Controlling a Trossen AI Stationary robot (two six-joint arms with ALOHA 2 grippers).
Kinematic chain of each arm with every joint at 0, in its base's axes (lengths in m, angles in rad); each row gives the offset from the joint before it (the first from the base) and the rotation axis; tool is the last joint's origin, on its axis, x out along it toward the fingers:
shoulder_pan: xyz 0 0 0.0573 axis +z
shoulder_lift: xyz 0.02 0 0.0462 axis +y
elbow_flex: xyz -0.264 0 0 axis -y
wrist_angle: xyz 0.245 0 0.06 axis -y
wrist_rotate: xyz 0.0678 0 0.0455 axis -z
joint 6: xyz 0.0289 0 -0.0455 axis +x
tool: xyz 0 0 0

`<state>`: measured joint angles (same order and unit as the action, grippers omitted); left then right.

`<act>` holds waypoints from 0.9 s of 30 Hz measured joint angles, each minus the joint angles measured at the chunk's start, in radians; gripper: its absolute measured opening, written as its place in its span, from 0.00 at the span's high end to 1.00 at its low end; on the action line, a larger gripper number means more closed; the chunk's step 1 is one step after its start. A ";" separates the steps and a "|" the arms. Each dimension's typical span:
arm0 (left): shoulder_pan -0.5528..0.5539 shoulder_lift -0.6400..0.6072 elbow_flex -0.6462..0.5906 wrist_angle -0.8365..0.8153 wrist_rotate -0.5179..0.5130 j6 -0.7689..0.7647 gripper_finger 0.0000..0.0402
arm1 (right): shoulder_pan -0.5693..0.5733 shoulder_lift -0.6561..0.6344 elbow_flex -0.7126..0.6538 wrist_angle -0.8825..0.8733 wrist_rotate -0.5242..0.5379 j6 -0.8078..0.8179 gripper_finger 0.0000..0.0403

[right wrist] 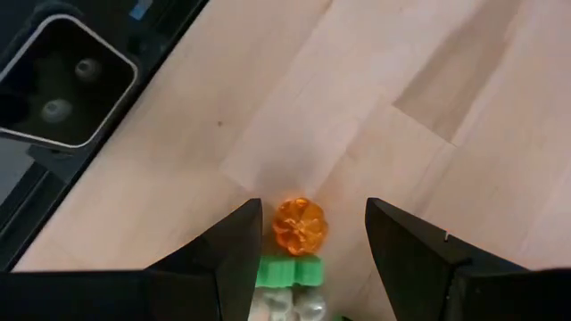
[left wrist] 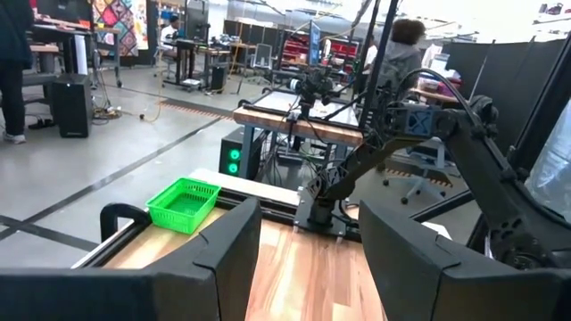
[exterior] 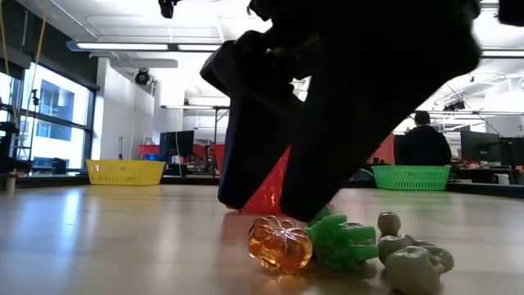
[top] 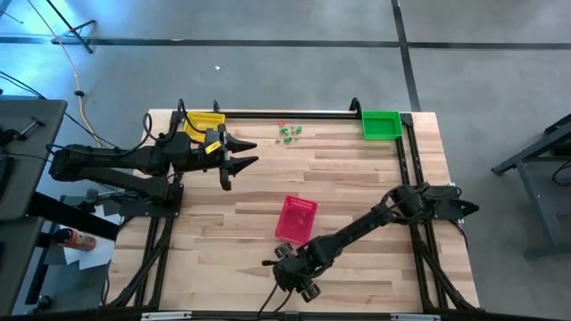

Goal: Sort Halloween decoration
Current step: Put the orange pumpkin toy into the red bin

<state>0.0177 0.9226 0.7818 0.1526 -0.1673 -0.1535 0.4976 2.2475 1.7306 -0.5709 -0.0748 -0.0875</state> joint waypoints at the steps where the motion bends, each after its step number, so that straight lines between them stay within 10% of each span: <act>1: 0.000 0.000 0.000 0.000 0.000 0.000 0.55 | 0.000 0.000 0.000 -0.001 0.001 0.000 0.51; 27: 0.002 0.000 0.000 -0.030 0.000 0.000 0.55 | 0.012 0.040 -0.024 0.048 0.068 -0.013 0.51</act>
<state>0.0193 0.9226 0.7822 0.1223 -0.1673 -0.1533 0.5095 2.2875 1.7065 -0.5232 -0.0067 -0.1005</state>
